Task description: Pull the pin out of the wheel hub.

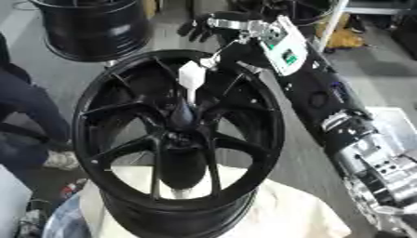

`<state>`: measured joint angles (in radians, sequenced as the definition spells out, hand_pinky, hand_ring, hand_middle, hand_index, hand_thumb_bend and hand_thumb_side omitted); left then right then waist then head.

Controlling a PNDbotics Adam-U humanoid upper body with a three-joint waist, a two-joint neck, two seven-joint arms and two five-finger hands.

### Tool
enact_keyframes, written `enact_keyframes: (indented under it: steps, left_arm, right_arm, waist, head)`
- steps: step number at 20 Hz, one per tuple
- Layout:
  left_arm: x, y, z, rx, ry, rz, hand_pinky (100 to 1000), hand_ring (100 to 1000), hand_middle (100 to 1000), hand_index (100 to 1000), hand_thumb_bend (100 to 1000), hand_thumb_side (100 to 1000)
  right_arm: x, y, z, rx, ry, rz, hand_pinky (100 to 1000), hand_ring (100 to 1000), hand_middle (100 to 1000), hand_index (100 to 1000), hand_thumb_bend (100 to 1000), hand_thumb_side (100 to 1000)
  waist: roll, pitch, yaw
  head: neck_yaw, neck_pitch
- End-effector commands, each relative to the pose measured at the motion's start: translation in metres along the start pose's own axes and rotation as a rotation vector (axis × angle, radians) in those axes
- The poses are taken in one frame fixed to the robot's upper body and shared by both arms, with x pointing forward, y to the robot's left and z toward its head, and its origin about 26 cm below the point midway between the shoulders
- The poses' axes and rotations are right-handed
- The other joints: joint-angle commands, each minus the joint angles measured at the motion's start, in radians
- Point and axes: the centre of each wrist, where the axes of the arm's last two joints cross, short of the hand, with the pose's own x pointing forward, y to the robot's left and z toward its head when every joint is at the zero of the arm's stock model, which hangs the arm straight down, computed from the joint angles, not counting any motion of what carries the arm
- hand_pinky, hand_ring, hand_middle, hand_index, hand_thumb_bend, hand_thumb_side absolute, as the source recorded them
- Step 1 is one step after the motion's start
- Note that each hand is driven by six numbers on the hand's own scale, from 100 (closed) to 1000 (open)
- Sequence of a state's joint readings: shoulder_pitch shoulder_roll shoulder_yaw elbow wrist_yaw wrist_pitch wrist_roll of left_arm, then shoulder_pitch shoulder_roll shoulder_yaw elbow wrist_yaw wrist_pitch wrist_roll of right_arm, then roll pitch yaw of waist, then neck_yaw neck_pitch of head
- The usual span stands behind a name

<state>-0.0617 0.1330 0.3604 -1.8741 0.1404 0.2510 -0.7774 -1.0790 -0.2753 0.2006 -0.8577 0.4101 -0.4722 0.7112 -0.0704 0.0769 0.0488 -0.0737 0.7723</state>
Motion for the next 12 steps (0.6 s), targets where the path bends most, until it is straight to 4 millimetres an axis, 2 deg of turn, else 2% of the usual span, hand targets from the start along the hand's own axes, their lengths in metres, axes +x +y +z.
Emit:
enact_keyframes:
  steps: [1,12]
  left_arm:
    - [0.0089,0.0024,-0.0017,-0.016,-0.007,-0.034,730,585,578,702,100,936]
    - [0.0098,0.0030,-0.0010,-0.017,-0.001,-0.038,731,586,578,702,100,938]
  right_arm:
    - [0.0053,-0.0111,-0.0008,0.207,-0.128,0.185,845,866,887,927,100,183]
    - [0.0070,-0.0125,0.0075,0.242,-0.179,0.257,845,859,875,923,100,180]
  waist:
    - [0.003,-0.008,0.000]
    - [-0.003,-0.009,-0.007]
  head:
    - [-0.007,-0.002]
    - [-0.009,-0.002]
